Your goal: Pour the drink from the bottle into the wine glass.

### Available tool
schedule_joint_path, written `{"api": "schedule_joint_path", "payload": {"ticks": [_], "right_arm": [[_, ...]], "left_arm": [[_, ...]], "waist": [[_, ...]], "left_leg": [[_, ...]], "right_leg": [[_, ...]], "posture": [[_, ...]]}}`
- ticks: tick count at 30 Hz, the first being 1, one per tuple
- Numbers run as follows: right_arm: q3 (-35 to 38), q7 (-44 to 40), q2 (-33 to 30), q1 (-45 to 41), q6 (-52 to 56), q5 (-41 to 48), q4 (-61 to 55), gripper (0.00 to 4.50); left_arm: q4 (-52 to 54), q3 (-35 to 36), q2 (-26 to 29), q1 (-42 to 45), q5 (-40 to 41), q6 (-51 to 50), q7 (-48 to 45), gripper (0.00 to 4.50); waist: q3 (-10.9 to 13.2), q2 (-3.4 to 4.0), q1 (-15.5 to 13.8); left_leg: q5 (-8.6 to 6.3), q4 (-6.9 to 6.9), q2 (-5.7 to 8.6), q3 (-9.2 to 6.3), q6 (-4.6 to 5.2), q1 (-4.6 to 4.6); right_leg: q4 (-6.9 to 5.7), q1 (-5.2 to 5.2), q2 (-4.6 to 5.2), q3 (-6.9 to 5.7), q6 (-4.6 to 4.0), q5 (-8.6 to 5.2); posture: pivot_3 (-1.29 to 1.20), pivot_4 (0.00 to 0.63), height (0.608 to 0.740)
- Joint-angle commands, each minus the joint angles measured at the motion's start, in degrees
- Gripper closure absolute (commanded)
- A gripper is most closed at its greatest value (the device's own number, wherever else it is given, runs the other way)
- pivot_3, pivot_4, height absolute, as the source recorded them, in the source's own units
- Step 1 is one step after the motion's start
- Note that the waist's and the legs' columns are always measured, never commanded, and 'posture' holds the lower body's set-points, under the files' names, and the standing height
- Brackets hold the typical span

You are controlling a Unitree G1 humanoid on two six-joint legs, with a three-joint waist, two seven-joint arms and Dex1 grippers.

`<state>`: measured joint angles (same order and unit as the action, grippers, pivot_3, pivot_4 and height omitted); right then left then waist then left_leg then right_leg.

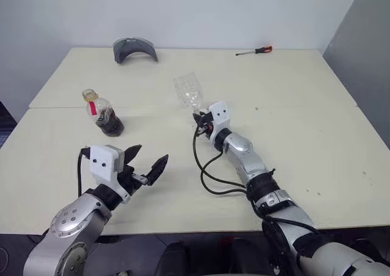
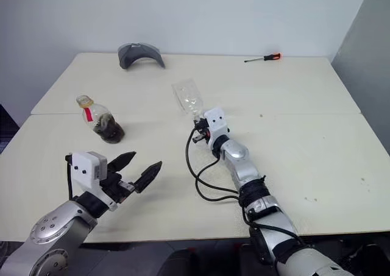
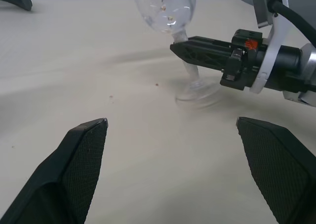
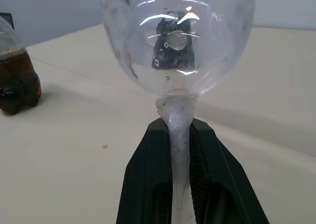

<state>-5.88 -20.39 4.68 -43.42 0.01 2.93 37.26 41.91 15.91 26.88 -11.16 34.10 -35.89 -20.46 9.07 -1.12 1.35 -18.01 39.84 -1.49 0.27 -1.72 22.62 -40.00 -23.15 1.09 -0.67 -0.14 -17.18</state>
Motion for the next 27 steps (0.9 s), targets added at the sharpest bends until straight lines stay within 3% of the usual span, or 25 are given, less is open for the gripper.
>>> {"api": "schedule_joint_path", "payload": {"ticks": [1,8,15,27], "right_arm": [[-1.05,-1.06,-3.92,4.98,9.5,-1.07,-8.9,4.33],[-2.42,-2.47,-8.4,9.36,20.66,-0.34,-21.82,4.33],[-3.67,-3.47,-10.49,9.94,25.95,-0.17,-26.72,4.33],[0.29,-0.69,-2.65,-0.27,11.14,2.63,-14.08,4.33]], "left_arm": [[-0.68,0.16,0.18,2.19,-0.18,1.3,-0.02,0.0],[-1.25,-1.09,0.19,4.9,-0.31,0.63,0.22,0.0],[-0.91,-1.83,0.14,6.03,-0.18,0.07,0.87,0.0],[0.47,0.01,1.07,4.33,0.67,-0.21,1.11,0.0]], "waist": [[-0.05,0.04,-0.39],[-0.08,0.02,-0.87],[-0.08,0.02,-0.87],[-0.04,0.06,0.2]], "left_leg": [[-0.01,-0.01,0.02,-0.03,0.03,0.01],[-0.08,0.0,0.04,-0.01,0.15,-0.01],[-0.09,-0.01,0.03,0.0,0.17,-0.04],[-0.09,-0.04,0.01,0.01,0.15,-0.01]], "right_leg": [[0.01,0.01,0.01,-0.02,0.0,0.0],[0.01,0.02,0.02,0.0,0.0,0.0],[0.01,0.01,0.0,0.0,0.0,0.0],[0.01,-0.05,-0.03,0.01,0.0,0.0]], "posture": [[0.0,0.15,0.74],[0.0,0.15,0.74],[0.0,0.15,0.74],[0.0,0.15,0.74]]}}
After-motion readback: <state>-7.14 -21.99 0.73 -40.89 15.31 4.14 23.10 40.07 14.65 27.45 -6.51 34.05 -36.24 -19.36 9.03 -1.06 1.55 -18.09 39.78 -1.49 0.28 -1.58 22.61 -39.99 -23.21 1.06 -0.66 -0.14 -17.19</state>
